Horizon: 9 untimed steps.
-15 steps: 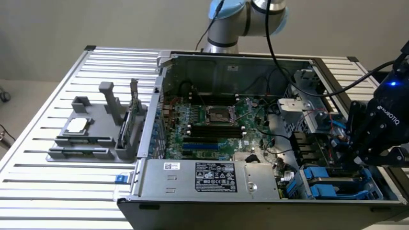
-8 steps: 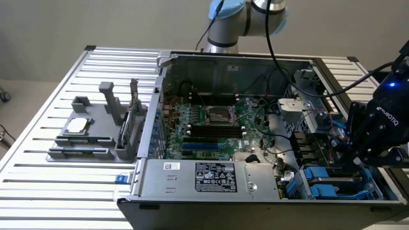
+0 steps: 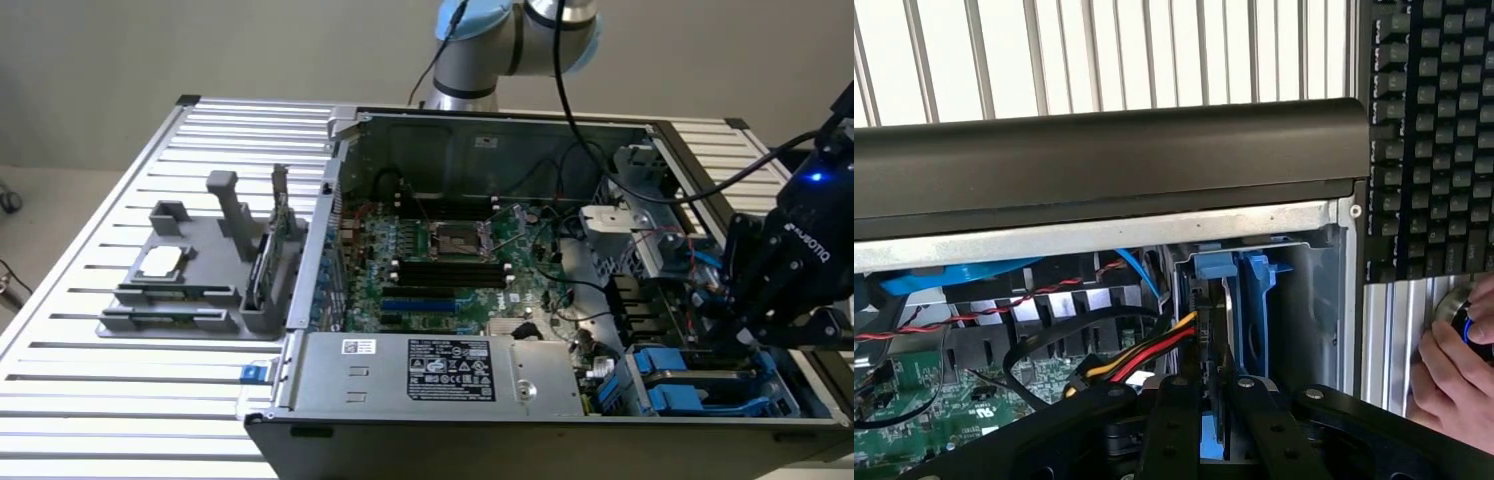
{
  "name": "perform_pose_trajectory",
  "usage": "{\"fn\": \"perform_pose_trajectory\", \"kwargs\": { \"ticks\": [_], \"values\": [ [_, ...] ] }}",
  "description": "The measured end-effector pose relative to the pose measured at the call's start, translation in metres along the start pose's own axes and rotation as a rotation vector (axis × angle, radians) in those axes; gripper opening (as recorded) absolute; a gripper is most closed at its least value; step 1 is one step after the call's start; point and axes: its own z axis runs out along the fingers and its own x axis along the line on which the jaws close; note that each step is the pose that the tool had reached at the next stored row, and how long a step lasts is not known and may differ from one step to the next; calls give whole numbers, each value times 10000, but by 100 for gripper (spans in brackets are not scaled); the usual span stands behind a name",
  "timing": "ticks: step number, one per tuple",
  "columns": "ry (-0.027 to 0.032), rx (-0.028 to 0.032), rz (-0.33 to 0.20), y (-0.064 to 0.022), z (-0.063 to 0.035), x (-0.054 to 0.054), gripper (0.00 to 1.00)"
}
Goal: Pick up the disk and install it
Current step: 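Insert the first disk wire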
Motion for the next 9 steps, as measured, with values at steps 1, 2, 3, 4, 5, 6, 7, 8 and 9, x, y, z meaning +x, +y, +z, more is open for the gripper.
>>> {"fn": "perform_pose_trajectory", "kwargs": {
  "ticks": [1,2,3,4,5,6,7,8,9],
  "values": [
    [-10,5,0,0,0,4,16],
    [-20,14,0,0,-1,8,16],
    [-34,28,-1,-1,-2,12,16],
    [-47,36,0,-2,-2,18,16],
    [-56,41,0,-2,-3,24,16],
    [-63,44,0,-3,-3,26,16],
    [-68,46,1,-3,-2,27,16],
    [-72,48,0,-2,-2,27,16],
    [-76,50,0,-1,-2,28,16]
  ]
}}
